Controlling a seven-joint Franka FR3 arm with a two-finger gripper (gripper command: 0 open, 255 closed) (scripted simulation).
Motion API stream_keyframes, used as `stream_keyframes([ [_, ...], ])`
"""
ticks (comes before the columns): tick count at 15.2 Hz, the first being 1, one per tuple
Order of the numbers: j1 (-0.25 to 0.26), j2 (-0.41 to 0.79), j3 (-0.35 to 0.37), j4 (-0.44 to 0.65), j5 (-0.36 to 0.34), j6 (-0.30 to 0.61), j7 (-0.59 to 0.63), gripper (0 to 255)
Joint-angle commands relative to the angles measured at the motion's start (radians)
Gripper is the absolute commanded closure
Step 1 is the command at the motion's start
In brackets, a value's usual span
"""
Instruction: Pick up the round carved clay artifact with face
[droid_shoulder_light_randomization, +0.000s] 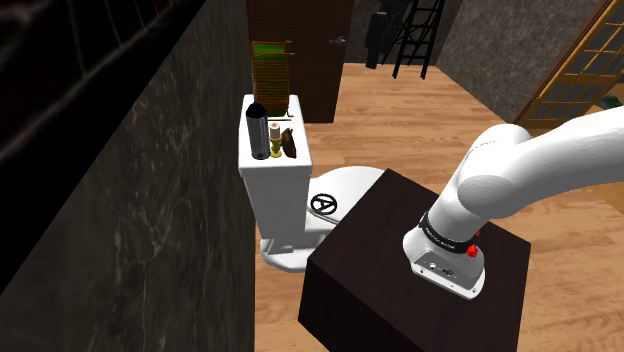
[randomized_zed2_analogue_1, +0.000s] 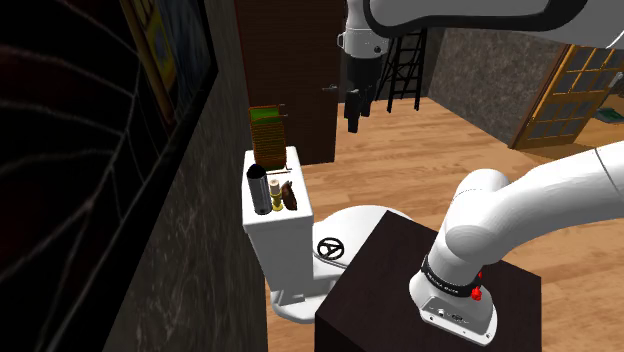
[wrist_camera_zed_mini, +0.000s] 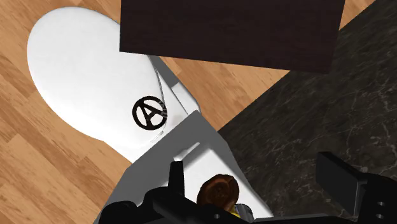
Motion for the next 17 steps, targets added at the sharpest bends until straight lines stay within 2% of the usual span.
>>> stream_keyframes([
  [1,0.000,0.000,0.000,0.000,0.000,0.000,0.000,0],
  [9,-0.017,0.230,0.064,-0.036,0.052,0.199,0.193,0],
  [17,-0.031,0.518,0.106,0.014,0.082,0.376,0.369,0],
])
